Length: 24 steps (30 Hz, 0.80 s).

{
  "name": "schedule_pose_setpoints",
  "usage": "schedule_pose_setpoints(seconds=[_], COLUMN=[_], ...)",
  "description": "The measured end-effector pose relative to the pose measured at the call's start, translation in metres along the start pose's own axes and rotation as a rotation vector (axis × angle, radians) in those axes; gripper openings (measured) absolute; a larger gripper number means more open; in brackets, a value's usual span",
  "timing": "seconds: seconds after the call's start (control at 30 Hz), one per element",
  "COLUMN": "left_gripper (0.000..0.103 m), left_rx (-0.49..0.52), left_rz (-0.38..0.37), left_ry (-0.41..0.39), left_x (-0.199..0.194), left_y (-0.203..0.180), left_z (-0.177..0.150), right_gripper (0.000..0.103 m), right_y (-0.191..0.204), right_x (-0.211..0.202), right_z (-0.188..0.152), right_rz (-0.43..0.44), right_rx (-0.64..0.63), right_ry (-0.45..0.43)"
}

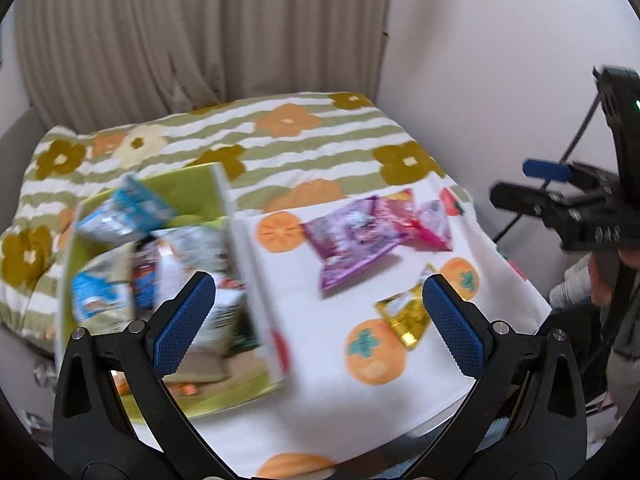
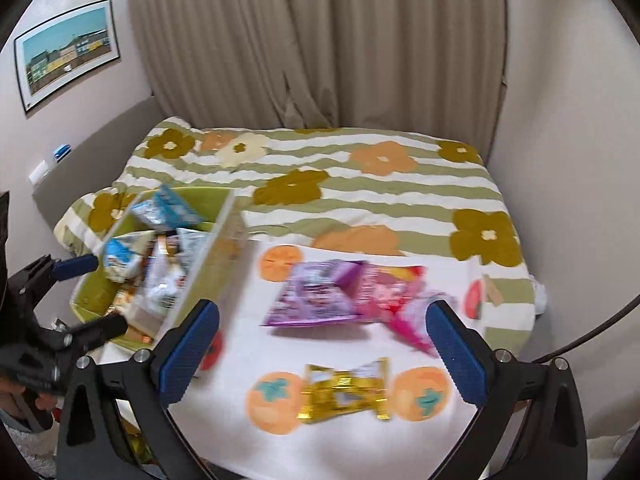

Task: Organize snacks
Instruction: 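Grasp the gold packet with the left tool while the right tool grasps the pink-white packet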

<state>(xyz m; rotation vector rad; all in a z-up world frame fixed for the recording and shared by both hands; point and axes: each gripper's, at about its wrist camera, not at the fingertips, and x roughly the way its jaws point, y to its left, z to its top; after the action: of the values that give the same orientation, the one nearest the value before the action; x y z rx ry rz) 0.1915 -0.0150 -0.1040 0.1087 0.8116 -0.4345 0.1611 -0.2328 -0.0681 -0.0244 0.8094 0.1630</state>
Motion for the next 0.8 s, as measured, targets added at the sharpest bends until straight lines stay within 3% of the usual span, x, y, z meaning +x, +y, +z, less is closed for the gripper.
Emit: schedule_pose_setpoints(seconds=[0.23,0.4,0.63,0.8], left_gripper=[0.103,0.103,0.103,0.103], left_rx=[0.105,0.253,0.427,0.432], left_rz=[-0.053,-0.094,-0.119,-0.136], left_ry=[0.076,0.155,0.264,0.332], left_x=[0.073,0.126,0.181,0.213], left_y=[-0.075,-0.12,-0.152,-0.154], left_z=[0.005,-0.01,-0.041,-0.052], right_gripper=[0.103,0.103,0.103,0.103], right_y=[-0.085,-0.123,-0.15,-0.15], right_x=[0.027,0.06,0.118,0.151], right_z=[0.0,-0.005,-0.012,-0.021], right_rz=[-0.001,0.005,0.055,0.121], right_rx=[0.058,0.076,0.054,-0.06], right_ry=[0.043,0.094,0.177,0.225])
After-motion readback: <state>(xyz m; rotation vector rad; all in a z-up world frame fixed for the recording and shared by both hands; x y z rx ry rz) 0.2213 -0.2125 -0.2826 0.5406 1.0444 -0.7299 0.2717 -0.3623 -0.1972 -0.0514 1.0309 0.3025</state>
